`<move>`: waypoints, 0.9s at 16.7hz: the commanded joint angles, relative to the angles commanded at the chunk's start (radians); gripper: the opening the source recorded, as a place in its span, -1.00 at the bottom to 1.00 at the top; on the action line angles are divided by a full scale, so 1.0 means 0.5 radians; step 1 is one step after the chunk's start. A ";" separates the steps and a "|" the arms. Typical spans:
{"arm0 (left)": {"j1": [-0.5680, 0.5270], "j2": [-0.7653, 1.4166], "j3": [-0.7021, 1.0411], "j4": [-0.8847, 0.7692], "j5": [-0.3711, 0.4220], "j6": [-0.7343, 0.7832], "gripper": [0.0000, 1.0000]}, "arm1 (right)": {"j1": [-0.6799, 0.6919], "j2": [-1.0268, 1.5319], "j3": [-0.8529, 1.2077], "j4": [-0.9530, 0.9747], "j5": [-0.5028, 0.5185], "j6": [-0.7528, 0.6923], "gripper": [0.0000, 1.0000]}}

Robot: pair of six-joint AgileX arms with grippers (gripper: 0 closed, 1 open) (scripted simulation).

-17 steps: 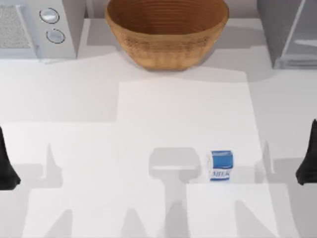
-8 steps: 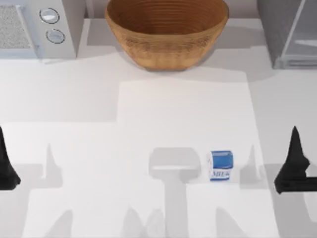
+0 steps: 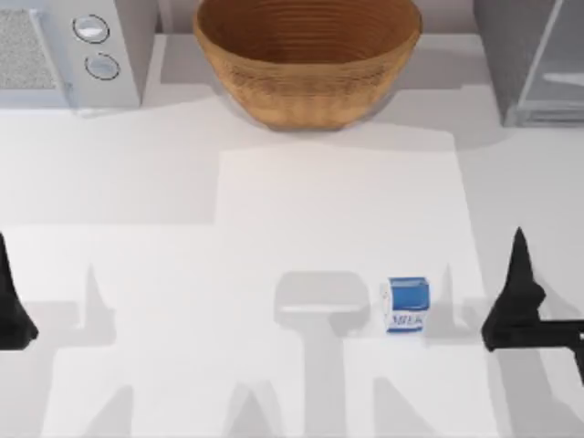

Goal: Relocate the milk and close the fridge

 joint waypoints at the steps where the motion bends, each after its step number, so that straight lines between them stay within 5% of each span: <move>1: 0.000 0.000 0.000 0.000 0.000 0.000 1.00 | 0.030 0.129 0.027 0.084 0.025 0.019 1.00; 15: 0.000 0.000 0.000 0.000 0.000 0.000 1.00 | 0.376 2.377 0.495 1.400 0.340 0.363 1.00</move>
